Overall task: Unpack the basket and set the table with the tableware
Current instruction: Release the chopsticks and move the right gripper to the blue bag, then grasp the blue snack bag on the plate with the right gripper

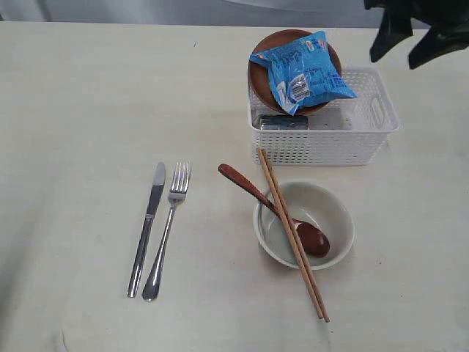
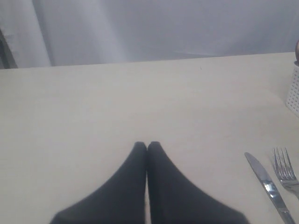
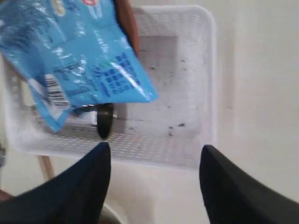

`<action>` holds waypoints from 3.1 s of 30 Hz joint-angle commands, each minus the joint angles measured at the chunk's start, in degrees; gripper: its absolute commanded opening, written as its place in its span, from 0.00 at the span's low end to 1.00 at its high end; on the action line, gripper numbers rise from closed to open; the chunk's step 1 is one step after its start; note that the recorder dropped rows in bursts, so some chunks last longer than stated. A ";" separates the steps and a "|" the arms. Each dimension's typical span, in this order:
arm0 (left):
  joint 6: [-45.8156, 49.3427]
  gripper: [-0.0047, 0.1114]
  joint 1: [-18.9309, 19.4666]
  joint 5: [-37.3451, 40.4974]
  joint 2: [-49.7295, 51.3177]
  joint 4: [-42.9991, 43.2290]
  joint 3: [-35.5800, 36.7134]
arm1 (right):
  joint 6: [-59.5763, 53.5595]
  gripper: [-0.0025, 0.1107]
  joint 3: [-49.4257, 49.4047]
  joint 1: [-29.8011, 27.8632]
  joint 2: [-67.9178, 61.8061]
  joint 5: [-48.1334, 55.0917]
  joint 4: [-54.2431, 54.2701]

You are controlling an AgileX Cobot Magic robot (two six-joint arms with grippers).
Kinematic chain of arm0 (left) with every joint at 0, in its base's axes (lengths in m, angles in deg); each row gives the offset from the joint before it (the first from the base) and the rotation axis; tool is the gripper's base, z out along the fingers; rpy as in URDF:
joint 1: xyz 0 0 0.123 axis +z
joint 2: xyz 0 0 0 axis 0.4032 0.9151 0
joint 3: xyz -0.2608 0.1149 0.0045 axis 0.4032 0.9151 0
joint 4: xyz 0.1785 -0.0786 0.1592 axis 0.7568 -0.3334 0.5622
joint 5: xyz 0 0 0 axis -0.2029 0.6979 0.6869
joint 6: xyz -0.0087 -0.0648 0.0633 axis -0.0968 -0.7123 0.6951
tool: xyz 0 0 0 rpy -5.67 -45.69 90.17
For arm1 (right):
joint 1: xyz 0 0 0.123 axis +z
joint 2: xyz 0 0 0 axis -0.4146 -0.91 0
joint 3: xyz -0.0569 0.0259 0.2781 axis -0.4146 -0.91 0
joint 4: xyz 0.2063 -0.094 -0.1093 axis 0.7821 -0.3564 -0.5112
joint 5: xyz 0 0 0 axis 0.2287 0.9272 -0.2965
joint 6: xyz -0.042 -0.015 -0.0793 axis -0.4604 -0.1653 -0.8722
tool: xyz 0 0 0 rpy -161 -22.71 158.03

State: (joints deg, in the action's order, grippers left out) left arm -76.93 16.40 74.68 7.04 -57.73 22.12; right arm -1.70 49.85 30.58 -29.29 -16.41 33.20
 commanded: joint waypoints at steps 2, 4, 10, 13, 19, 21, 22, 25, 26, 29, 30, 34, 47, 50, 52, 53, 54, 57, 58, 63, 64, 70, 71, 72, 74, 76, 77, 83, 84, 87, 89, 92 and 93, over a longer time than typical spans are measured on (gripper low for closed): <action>0.33 0.04 0.16 -0.09 -0.16 -0.16 0.22 | -15.94 0.50 0.22 -3.31 -6.22 -4.85 23.98; 0.33 0.04 0.16 -0.09 -0.16 -0.16 0.22 | -20.87 0.50 0.22 -3.11 -9.23 -6.94 26.27; 0.33 0.04 0.16 -0.09 -0.16 -0.16 0.22 | -24.71 0.50 0.22 -2.35 -11.99 -15.09 24.41; 0.33 0.04 0.16 -0.09 -0.16 -0.16 0.22 | -27.32 0.50 0.22 -1.75 -13.17 -14.29 24.41; 0.33 0.04 0.16 -0.09 -0.16 -0.16 0.22 | -29.77 0.50 0.22 0.46 -14.28 -16.36 24.41; 0.33 0.04 0.16 -0.09 -0.16 -0.16 0.22 | -29.77 0.50 0.22 0.90 -14.28 -17.15 24.41; 0.33 0.04 0.16 -0.09 -0.16 -0.16 0.22 | -29.77 0.50 0.22 1.40 -14.28 -17.39 24.41; 0.33 0.04 0.16 -0.09 -0.16 -0.16 0.22 | -29.77 0.50 0.22 1.48 -14.28 -17.39 23.94; 0.33 0.04 0.16 -0.09 -0.16 -0.16 0.22 | -29.77 0.50 0.22 1.48 -14.28 -17.39 23.94; 0.33 0.04 0.16 -0.09 -0.16 -0.16 0.22 | -29.54 0.44 0.22 1.48 -14.28 -17.18 22.50; 0.33 0.04 0.16 -0.09 -0.16 -0.16 0.22 | -29.54 0.38 0.22 1.48 -14.28 -16.93 22.09; 0.33 0.04 0.16 -0.09 -0.16 -0.16 0.22 | -29.54 0.11 0.22 1.48 -14.28 -16.42 21.42; 0.33 0.04 0.16 -0.09 -0.16 -0.16 0.22 | -37.21 0.13 0.22 1.48 -10.99 -12.12 21.52; 0.33 0.04 0.16 -0.09 -0.16 -0.16 0.22 | -37.30 0.38 0.22 1.48 -9.16 -10.58 21.86; 0.33 0.04 0.16 -0.09 -0.16 -0.16 0.22 | -34.81 0.58 0.22 1.48 -8.51 -10.77 21.97; 0.33 0.04 0.16 -0.09 -0.16 -0.16 0.22 | -33.00 0.65 0.22 1.48 -8.39 -10.77 21.77; 0.33 0.04 0.16 -0.09 -0.16 -0.16 0.22 | -31.63 0.69 0.22 1.71 -8.40 -10.77 21.15; 0.33 0.04 0.16 -0.09 -0.16 -0.16 0.22 | -28.04 0.69 0.22 3.59 -8.76 -10.31 16.08; 0.33 0.04 0.16 -0.09 -0.16 -0.16 0.22 | -27.12 0.69 0.22 4.61 -8.86 -10.57 14.13; 0.33 0.04 0.16 -0.09 -0.16 -0.16 0.22 | -24.13 0.69 0.22 9.79 -8.86 -14.47 10.08; 0.33 0.04 0.16 -0.09 -0.16 -0.16 0.22 | -21.54 0.69 0.22 10.53 -8.86 -16.11 8.81; 0.33 0.04 0.16 -0.09 -0.16 -0.16 0.22 | -9.04 0.69 0.22 12.35 -10.28 -20.19 -1.49; 0.33 0.04 0.16 -0.09 -0.16 -0.16 0.22 | -8.39 0.69 0.22 12.35 -10.71 -20.06 -1.85; 0.33 0.04 0.16 -0.09 -0.16 -0.16 0.22 | -8.23 0.69 0.22 12.35 -11.15 -19.93 -1.97; 0.33 0.04 0.16 -0.09 -0.16 -0.16 0.22 | -8.23 0.68 0.22 12.35 -11.56 -19.57 -1.97; 0.33 0.04 0.16 -0.09 -0.16 -0.16 0.22 | -8.23 0.64 0.22 12.35 -11.80 -19.58 -1.58; 0.33 0.04 0.16 -0.09 -0.16 -0.16 0.22 | -8.35 0.60 0.22 12.35 -11.80 -19.58 -1.58; 0.33 0.04 0.16 -0.09 -0.16 -0.16 0.22 | -9.35 0.41 0.22 12.35 -12.72 -18.91 -1.58; 0.33 0.04 0.16 -0.09 -0.16 -0.16 0.22 | -9.35 0.38 0.22 12.35 -12.85 -18.63 -1.58; 0.33 0.04 0.16 -0.09 -0.16 -0.16 0.22 | -10.47 0.25 0.22 12.35 -13.19 -17.64 -1.58; 0.33 0.04 0.16 -0.09 -0.16 -0.16 0.22 | -10.62 0.12 0.22 12.35 -13.19 -17.21 -1.58; 0.33 0.04 0.16 -0.09 -0.16 -0.16 0.22 | -11.28 0.02 0.22 12.35 -13.06 -16.98 -1.58; 0.33 0.04 0.16 -0.09 -0.16 -0.16 0.22 | -11.39 0.02 0.22 12.35 -12.92 -16.98 -1.58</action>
State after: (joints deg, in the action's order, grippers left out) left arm -76.93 16.40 74.68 7.04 -57.73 22.12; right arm -12.11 49.98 42.89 -42.49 -33.59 32.05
